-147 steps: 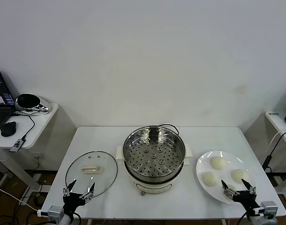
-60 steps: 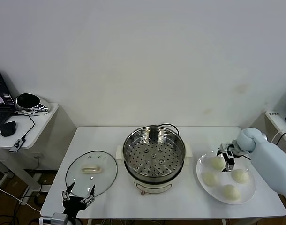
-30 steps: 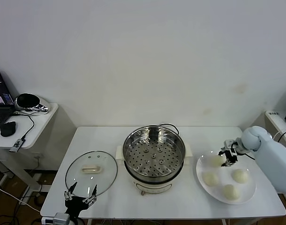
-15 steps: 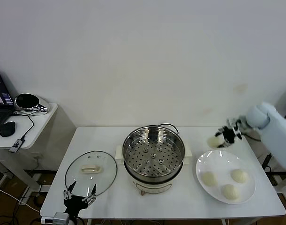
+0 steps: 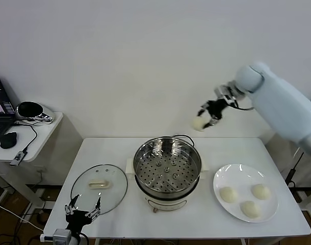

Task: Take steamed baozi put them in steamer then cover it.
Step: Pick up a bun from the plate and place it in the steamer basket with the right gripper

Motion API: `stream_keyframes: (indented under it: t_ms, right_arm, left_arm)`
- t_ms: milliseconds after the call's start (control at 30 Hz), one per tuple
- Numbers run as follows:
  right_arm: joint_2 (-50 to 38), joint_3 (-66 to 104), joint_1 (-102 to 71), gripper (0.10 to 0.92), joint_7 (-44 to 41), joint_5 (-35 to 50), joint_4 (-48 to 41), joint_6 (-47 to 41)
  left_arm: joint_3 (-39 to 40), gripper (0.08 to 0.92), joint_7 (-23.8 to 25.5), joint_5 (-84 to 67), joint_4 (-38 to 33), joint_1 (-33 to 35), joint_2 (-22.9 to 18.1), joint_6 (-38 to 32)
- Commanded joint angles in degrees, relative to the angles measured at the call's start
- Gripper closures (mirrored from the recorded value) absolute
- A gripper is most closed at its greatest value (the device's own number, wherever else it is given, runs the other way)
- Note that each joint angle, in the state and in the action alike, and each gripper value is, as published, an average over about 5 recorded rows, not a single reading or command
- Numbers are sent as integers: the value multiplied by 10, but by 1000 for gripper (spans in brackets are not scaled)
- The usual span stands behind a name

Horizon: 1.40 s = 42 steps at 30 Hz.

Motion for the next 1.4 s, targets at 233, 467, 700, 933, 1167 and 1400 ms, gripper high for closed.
stream_keyframes:
  t_ms: [233,467,700,933,1167,1400]
  right_arm:
    - [79,-74,3,457,-7,-130,78,229]
    - [109,-74,-24,457,16,-229,59,281]
    - [139,-61,-43,457,35,-287,32,287]
    - [156,-58,-63,457,36,-291,5,287]
    - [167,-55,-79,457,38,-290,-14,287]
    - [171,-52,-92,457,38,-293,-25,287]
  left_arm:
    - [0,177,-4,-2,6,10,-5,0]
    - [0,177,-5,-1,-9,16,-18,2]
    - [0,177,-2,-1,-21,25,-24,12]
    - [-14,177,-3,-4,-27,29,-23,11]
    - [-25,177,-3,-8,-26,28,-22,12]
    - [-23,177,-3,-9,-22,24,-24,12]
